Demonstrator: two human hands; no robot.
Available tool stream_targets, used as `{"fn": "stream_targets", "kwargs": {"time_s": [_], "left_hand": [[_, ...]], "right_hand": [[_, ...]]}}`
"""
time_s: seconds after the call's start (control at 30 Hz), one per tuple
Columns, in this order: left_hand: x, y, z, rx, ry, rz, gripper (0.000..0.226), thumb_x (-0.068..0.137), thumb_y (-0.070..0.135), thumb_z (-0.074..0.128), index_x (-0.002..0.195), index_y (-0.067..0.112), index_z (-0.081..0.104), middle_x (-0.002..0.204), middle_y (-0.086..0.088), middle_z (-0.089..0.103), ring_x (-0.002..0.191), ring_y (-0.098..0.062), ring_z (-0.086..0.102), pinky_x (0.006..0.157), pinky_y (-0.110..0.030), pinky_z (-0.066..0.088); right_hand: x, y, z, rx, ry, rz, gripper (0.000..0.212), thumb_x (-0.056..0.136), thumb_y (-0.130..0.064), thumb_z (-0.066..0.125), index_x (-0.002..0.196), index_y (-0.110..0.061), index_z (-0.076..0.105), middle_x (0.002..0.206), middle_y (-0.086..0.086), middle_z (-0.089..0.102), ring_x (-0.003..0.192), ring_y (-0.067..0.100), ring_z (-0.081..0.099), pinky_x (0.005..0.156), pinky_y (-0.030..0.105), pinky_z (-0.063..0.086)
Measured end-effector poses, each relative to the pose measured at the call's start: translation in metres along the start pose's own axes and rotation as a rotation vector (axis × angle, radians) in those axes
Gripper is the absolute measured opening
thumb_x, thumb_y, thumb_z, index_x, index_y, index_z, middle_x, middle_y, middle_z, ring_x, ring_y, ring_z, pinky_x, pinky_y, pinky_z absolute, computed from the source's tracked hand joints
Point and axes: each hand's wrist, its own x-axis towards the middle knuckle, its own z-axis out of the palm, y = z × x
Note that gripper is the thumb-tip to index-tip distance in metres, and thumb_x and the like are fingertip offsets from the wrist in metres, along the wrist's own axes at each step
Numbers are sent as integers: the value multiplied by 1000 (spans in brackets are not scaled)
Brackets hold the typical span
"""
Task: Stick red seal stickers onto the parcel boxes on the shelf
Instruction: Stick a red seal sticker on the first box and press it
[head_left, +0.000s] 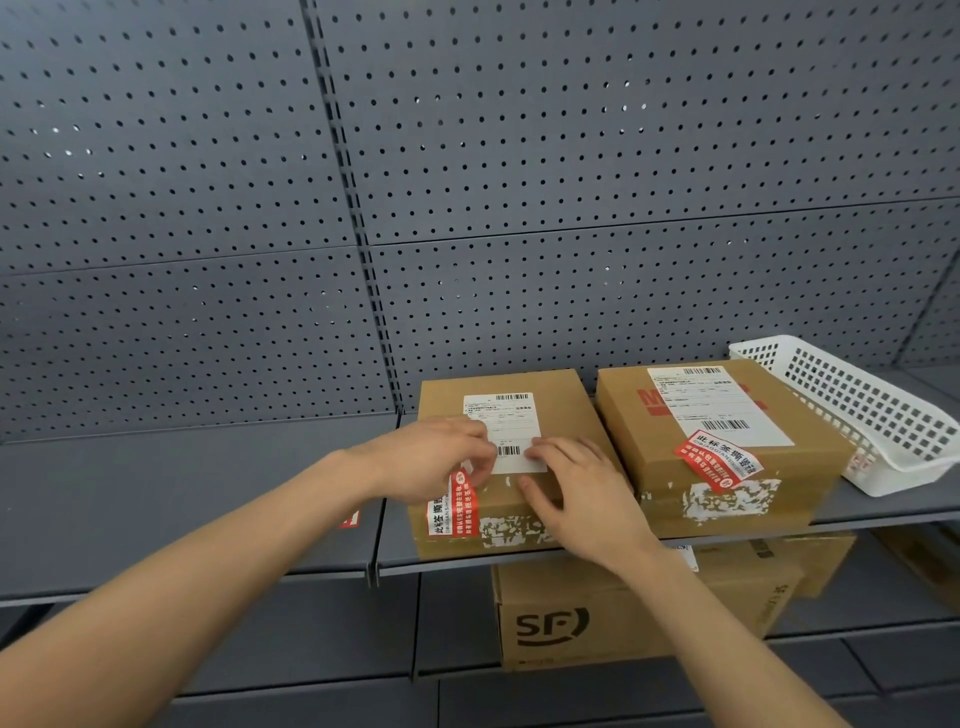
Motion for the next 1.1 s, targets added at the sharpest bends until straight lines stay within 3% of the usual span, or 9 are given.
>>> {"fn": "stream_targets", "kwargs": {"time_s": [0.1,0.2,0.33,0.53,0.67,0.8,0.97,1.1], "left_hand": [[3,5,-6,-37,-13,-29,42,81,-11,48,100,24,63,105,6,64,103,-16,56,88,-35,49],[3,1,-8,-154,-31,-103,51,83,-9,45,113,28,63,105,7,68,91,-5,57,76,-34,54],[4,-8,-12,-245,-46,-171,52,92,-6,48,123,28,70,105,11,71,96,-3,64,87,-35,60],[-2,-20,-7,-291,-52,-243,32,97,8,55,101,33,75,105,15,72,100,-7,69,85,-24,56],[-8,-25,-1,-338,-9,-216,14,96,12,72,100,26,72,110,10,73,104,-10,70,93,-31,59],[-14,-30,1,-350,7,-199,18,98,9,72,106,25,73,106,5,75,99,-13,72,90,-33,61],[-19,-27,2,-341,40,-198,28,101,3,60,117,24,71,102,7,75,96,-6,70,83,-20,55],[-22,-26,2,-327,46,-196,29,102,2,58,117,23,71,103,6,76,97,-7,69,83,-21,54]], "right_hand": [[-1,-2,-3,1,-1,5,48,108,-51,53,145,-23,63,152,-6,60,144,15,49,129,38,30],[-1,-4,-5,-11,-8,14,48,108,-50,54,148,-24,60,155,-7,57,146,14,45,128,35,28],[-1,-4,-4,1,2,13,47,108,-50,55,146,-23,62,153,-7,59,145,16,47,128,36,29],[-1,-5,-5,10,2,15,47,108,-50,55,146,-23,62,153,-7,58,145,16,46,129,34,25],[0,-6,-5,17,-1,26,47,107,-50,56,146,-25,61,154,-9,57,145,13,44,127,35,31],[4,-6,-4,37,-14,57,46,105,-51,58,143,-27,62,152,-10,58,146,17,44,123,38,39],[6,-8,-2,56,-16,85,45,102,-50,61,141,-27,62,147,-11,59,144,20,46,115,39,49],[6,-10,-2,60,-4,90,44,101,-50,62,140,-28,63,146,-12,60,144,21,47,112,39,52]]}}
